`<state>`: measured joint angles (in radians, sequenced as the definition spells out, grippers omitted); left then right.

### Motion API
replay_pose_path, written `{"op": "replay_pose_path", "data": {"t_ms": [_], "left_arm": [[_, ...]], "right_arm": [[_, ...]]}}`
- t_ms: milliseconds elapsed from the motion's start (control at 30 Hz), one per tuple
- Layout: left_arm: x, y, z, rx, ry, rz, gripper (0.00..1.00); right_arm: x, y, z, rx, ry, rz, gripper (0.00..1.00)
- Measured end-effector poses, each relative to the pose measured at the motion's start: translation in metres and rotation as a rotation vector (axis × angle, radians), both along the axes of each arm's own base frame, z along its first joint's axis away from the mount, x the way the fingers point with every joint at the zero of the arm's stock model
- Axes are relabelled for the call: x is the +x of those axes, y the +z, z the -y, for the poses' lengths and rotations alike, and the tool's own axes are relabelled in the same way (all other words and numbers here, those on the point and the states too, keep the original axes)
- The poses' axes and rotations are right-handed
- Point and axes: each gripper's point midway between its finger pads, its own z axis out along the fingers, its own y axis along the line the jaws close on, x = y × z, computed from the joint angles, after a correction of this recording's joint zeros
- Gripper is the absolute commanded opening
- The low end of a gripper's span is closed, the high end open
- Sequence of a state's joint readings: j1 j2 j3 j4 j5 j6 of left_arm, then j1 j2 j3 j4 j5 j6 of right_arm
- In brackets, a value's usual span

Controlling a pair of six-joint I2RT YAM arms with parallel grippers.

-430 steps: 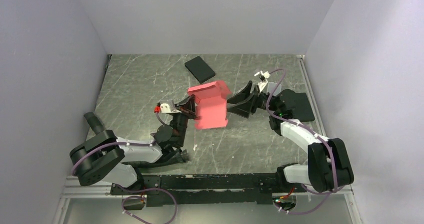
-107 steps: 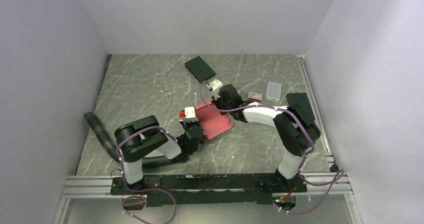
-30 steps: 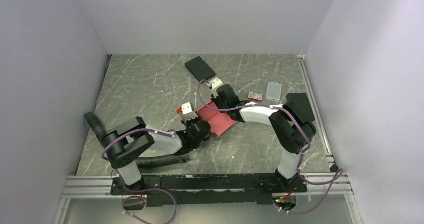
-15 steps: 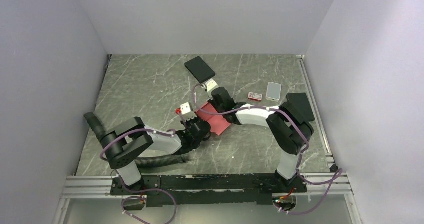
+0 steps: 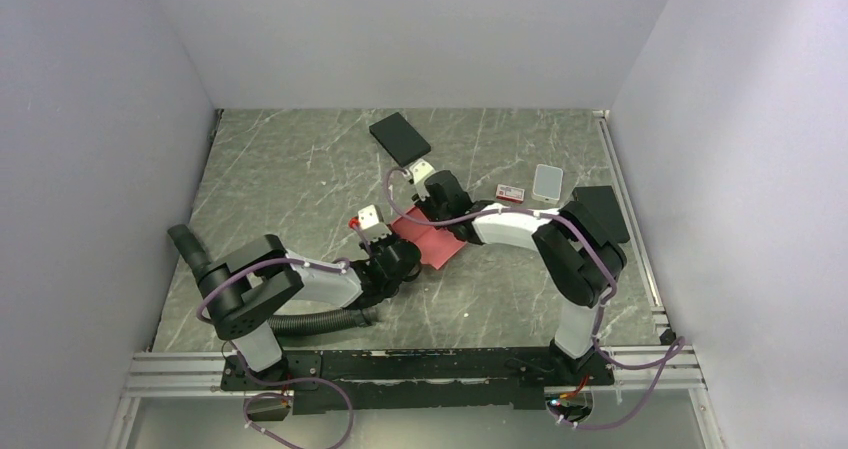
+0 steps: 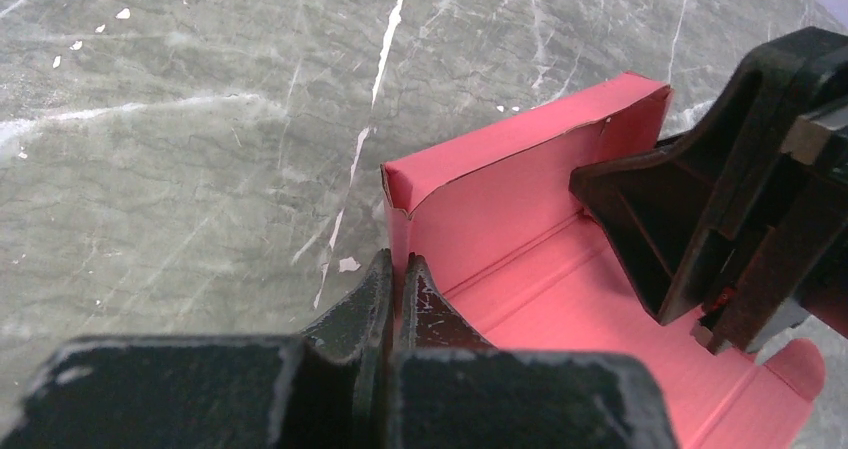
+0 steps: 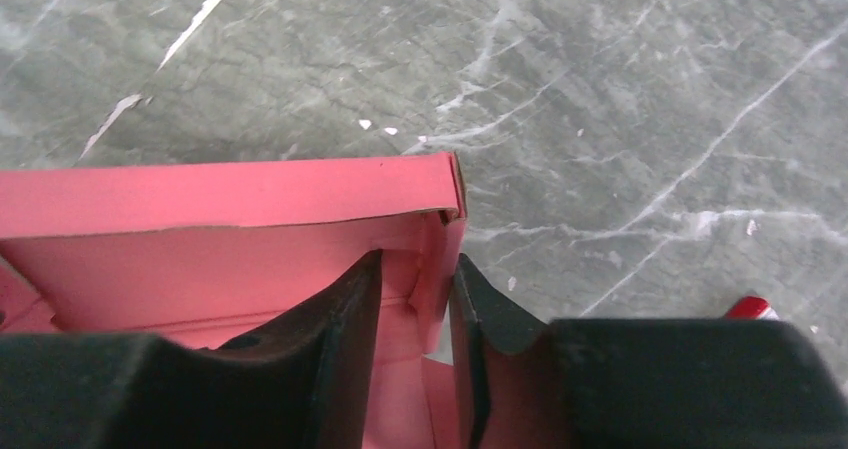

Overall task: Fold the paper box
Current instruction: Fold the paper box at the center of the board.

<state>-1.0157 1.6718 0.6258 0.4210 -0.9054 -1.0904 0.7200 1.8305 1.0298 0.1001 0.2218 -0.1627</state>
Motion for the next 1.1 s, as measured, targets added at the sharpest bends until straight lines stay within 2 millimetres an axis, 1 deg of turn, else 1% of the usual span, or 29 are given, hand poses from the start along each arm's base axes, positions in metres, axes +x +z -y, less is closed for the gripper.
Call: {"op": "replay_pose_path", "data": {"t_ms": [100,300,467,533,600,700,733,800,900,933,967,1100], "left_arm": [[0.000,-0.001,-0.001,-0.005,0.006,-0.003,0.00],[0.000,-0.002,-0.003,-0.009,0.016,-0.009,0.00],[0.000,-0.002,-0.003,-0.010,0.017,-0.011,0.00],[0.000,-0.002,-0.004,-0.009,0.017,-0.011,0.00],[0.000,-0.002,-0.004,-0.008,0.017,-0.013,0.00],[-0.001,-0.002,-0.005,-0.006,0.019,-0.016,0.00],[0.000,-0.002,-0.005,-0.005,0.019,-0.016,0.00],[0.000,-0.002,-0.006,-0.006,0.017,-0.021,0.00],[0.001,-0.003,-0.006,-0.010,0.015,-0.026,0.00],[0.001,-0.002,-0.006,-0.012,0.015,-0.028,0.03],[0.001,-0.002,-0.006,-0.015,0.013,-0.030,0.07],[0.002,-0.003,-0.007,-0.017,0.007,-0.042,0.21]], "right_arm": [[-0.004,0.003,-0.002,0.035,0.029,-0.034,0.46],[-0.011,0.025,-0.010,0.119,0.089,-0.055,0.65],[-0.014,0.040,-0.014,0.168,0.131,-0.056,0.73],[-0.015,0.042,-0.013,0.175,0.139,-0.064,0.81],[-0.017,0.042,-0.012,0.178,0.152,-0.077,0.84],[-0.024,0.042,-0.009,0.162,0.188,-0.098,0.97],[-0.026,0.043,-0.007,0.155,0.206,-0.101,0.99],[-0.031,0.048,-0.004,0.141,0.244,-0.103,1.00],[-0.037,0.061,0.000,0.142,0.307,-0.097,1.00],[-0.038,0.065,0.003,0.147,0.319,-0.096,1.00],[-0.038,0.071,0.007,0.158,0.332,-0.093,1.00],[-0.035,0.096,0.026,0.211,0.348,-0.070,1.00]]}}
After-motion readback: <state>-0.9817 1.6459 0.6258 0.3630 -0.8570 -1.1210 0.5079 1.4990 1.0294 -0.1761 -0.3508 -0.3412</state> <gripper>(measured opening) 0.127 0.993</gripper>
